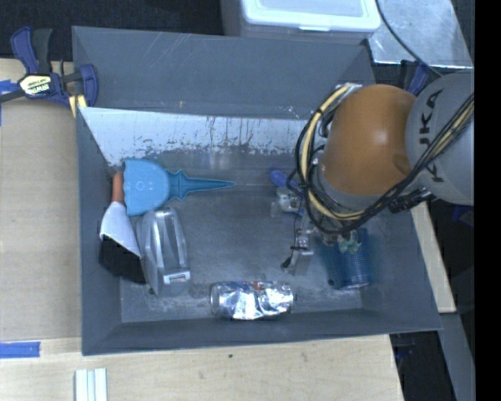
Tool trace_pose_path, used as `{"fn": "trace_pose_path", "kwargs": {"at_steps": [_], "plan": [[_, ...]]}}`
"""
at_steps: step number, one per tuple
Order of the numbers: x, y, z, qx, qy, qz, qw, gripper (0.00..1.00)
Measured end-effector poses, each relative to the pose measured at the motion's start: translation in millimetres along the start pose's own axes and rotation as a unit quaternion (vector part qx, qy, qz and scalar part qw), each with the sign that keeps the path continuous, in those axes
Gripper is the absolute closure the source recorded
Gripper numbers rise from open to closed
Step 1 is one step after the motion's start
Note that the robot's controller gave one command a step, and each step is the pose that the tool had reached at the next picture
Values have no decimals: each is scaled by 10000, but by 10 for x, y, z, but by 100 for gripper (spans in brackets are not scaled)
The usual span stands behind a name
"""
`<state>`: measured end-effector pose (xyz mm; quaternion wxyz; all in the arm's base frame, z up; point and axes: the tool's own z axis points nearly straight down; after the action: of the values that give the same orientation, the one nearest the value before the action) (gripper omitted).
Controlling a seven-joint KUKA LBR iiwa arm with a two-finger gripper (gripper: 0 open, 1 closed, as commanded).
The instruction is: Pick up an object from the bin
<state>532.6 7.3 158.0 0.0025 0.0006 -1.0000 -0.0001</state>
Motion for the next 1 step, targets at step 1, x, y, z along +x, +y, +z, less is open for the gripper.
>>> {"fn": "trace_pose_path", "kwargs": {"at_steps": [1], "plan": [[-19, 0, -41, 0, -40, 2, 10000, 0]]}}
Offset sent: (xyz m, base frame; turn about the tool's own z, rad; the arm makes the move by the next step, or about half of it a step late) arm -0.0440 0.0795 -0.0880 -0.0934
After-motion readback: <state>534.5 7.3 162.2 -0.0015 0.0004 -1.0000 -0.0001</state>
